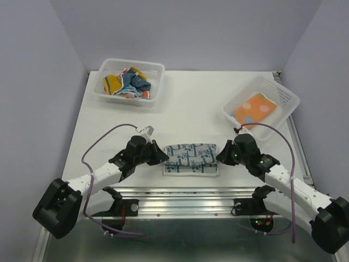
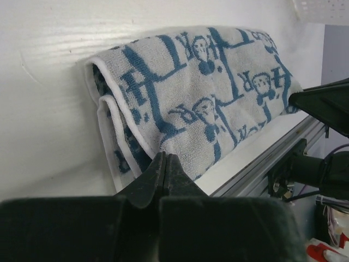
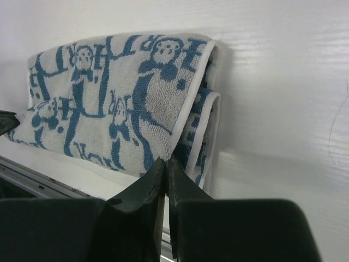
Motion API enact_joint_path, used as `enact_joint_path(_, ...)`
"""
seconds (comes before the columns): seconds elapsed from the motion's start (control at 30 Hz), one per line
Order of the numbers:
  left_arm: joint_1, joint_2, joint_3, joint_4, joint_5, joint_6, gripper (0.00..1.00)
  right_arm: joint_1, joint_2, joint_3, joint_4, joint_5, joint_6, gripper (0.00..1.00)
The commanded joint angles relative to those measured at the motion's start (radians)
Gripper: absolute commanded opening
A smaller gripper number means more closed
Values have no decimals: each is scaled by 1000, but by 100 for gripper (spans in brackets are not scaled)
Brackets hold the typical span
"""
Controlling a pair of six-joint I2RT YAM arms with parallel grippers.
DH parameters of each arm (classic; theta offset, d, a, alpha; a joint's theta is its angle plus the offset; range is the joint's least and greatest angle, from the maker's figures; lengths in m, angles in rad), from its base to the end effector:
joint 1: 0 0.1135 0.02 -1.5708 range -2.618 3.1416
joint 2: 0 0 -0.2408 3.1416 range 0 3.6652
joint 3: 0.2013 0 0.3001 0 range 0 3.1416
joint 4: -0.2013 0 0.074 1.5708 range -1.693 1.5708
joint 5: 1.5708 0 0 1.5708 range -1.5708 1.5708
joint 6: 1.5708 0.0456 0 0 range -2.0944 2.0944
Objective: Fold and stack the towels
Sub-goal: Fold the towel, then neatly place the folded towel into the bin
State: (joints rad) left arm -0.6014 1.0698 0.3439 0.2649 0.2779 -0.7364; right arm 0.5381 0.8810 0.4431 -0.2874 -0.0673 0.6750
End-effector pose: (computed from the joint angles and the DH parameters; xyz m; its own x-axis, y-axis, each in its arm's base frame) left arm 0.2152 -0.1629 0.1220 -0.7732 -0.2527 -0.5816 0.3069 0.6535 -0.6919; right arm 0.2113 0.1297 0.1496 -0.7912 0.2539 -0.5563 -0.0770 0.8612 0.5024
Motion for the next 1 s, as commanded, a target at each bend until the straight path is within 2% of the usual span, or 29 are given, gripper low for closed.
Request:
enact_joint_path(0.0, -14, -89, -46, 31, 7, -46, 0, 6, -65, -47, -53, -75, 38, 9)
enact_joint_path(0.17, -17, -162, -69, -39, -20, -60, 0, 6, -109, -95, -68, -108, 64, 10)
enact_joint_path(0.3, -15, -159, -75, -62, -13, -51, 0, 6, -126, -115, -71, -134, 77, 13)
enact_joint_path(0.43, -23, -128, -104, -64, 10, -46, 10, 6, -134, -150, -70, -137, 109, 16)
enact_joint_path(0.47, -23, -120, -114, -66, 17, -47, 13, 6, -134, -164, -71, -138, 113, 21)
enact_joint_path(0.53, -23, -125, -131, -93, 11, -55, 23, 6, -132, -172, -79, -134, 120, 27)
enact_joint_path(0.67, -23, -182, -123, -157, -19, -57, 76, 6, -143, -156, -111, -118, 101, 52)
enact_joint_path(0.77, -23, -247, -89, -199, -31, -40, 99, 8, -136, -98, -133, -105, 60, 68)
enact_joint_path(0.9, -23, -280, -39, -263, -88, -17, 99, 8, -87, -18, -124, -69, 11, 75)
enact_joint_path(0.97, -23, -280, -19, -263, -132, -15, 99, 10, -48, 12, -111, -49, -11, 75)
